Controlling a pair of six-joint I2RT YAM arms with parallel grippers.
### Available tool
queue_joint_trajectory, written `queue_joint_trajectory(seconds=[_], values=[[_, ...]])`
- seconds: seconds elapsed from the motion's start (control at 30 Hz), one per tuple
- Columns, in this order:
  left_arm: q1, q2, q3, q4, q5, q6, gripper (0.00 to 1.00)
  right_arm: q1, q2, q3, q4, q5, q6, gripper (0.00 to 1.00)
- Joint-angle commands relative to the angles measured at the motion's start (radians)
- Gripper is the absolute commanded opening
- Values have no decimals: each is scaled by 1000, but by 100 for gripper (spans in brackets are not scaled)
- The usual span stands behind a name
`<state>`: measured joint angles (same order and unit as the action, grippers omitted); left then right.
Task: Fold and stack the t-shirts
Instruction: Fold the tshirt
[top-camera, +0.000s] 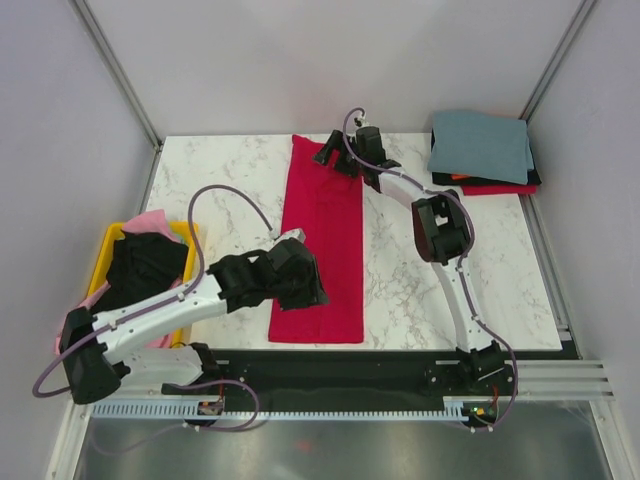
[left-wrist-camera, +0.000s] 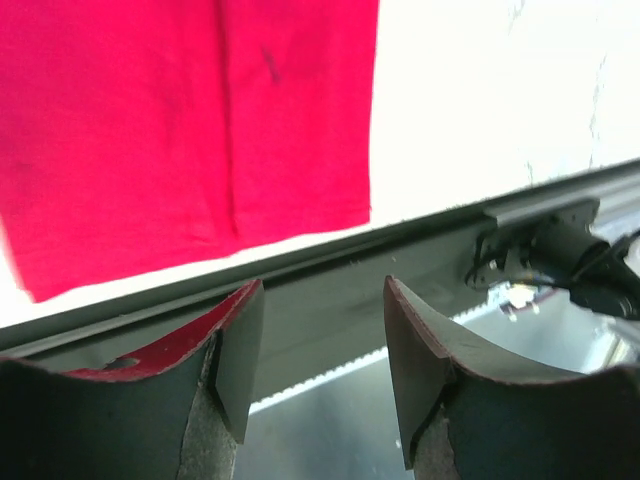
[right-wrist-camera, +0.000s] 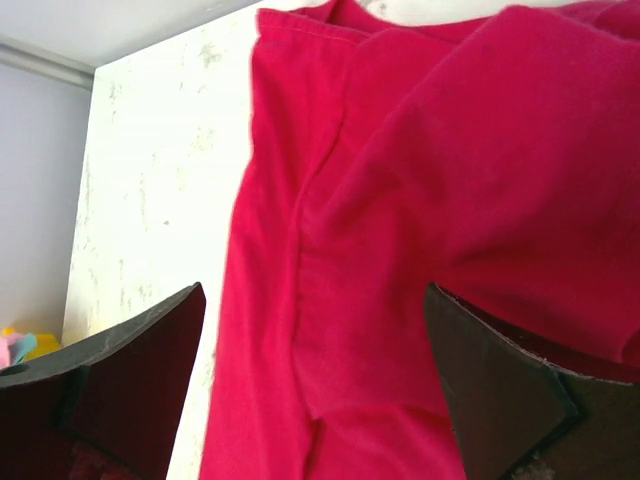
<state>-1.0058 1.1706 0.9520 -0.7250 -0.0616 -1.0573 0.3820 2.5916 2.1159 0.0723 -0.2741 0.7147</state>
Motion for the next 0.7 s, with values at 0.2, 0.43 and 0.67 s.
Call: queue_joint_trajectory(seconds=[0.2,0.43,0.67], values=[[102,-234,-120,-229,-282,-3,60,4,-749,-603,67,15,-48,98],[323,-228,-304,-122,-66,80,58,248,-1280,-1172,-241,434,-40,98],[326,-193,-389,-48,15,69,49,559,-1453,-1494,-396,478,167,88]])
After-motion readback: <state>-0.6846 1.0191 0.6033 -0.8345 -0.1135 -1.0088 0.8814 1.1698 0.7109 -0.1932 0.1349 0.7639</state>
